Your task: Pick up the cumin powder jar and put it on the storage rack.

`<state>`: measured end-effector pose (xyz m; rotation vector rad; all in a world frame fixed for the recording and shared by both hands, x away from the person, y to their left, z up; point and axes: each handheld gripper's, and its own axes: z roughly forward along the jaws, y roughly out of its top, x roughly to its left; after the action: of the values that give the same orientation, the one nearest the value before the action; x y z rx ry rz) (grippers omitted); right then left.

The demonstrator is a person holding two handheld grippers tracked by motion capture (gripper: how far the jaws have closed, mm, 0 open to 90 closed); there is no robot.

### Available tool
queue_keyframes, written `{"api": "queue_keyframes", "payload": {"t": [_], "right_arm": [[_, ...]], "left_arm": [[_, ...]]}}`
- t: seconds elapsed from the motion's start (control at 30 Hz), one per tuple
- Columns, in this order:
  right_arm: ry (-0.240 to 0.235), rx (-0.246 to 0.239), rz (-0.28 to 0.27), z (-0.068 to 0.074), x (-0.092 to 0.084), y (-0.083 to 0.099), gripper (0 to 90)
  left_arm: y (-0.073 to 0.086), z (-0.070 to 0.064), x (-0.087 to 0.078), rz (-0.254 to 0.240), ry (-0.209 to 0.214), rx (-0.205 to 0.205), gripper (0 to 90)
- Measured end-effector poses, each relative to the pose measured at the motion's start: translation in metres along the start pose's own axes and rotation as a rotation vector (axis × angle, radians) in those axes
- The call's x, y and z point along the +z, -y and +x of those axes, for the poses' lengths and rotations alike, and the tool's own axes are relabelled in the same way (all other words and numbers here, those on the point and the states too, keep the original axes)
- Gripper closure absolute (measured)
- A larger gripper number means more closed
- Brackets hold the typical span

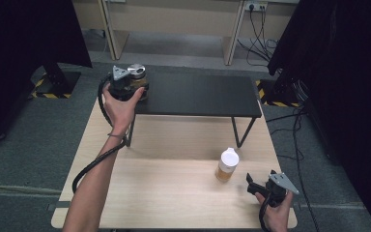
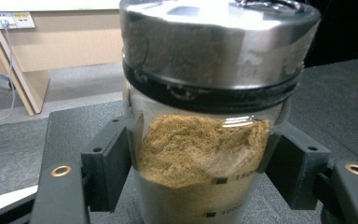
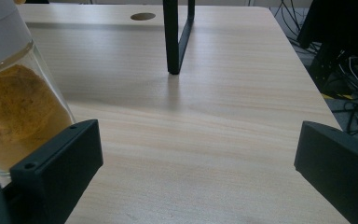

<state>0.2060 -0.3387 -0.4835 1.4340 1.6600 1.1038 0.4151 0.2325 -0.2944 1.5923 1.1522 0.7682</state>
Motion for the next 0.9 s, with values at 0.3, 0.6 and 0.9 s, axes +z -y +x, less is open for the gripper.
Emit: {"api": "queue_keyframes", "payload": {"t": [0.3, 0.6, 0.9], "right_arm": [[0.001, 0.002, -0.003, 0.0001, -0.0001, 0.0005, 1.0], [0.002, 0.000, -0.002, 0.0003, -0.0001, 0.0004, 1.0], [0.001, 0.004, -0.005, -0.0002, -0.0004, 0.0008, 1.0]], "left_arm": [[0.0063, -0.0037, 0.0005, -0.024, -0.012, 0.001, 29.4], [0.0030, -0.0019, 0.0004, -0.010, -0.007, 0.005, 29.1], [0.0031, -0.0012, 0.0015, -0.005, -0.002, 0.012, 24.4]]}}
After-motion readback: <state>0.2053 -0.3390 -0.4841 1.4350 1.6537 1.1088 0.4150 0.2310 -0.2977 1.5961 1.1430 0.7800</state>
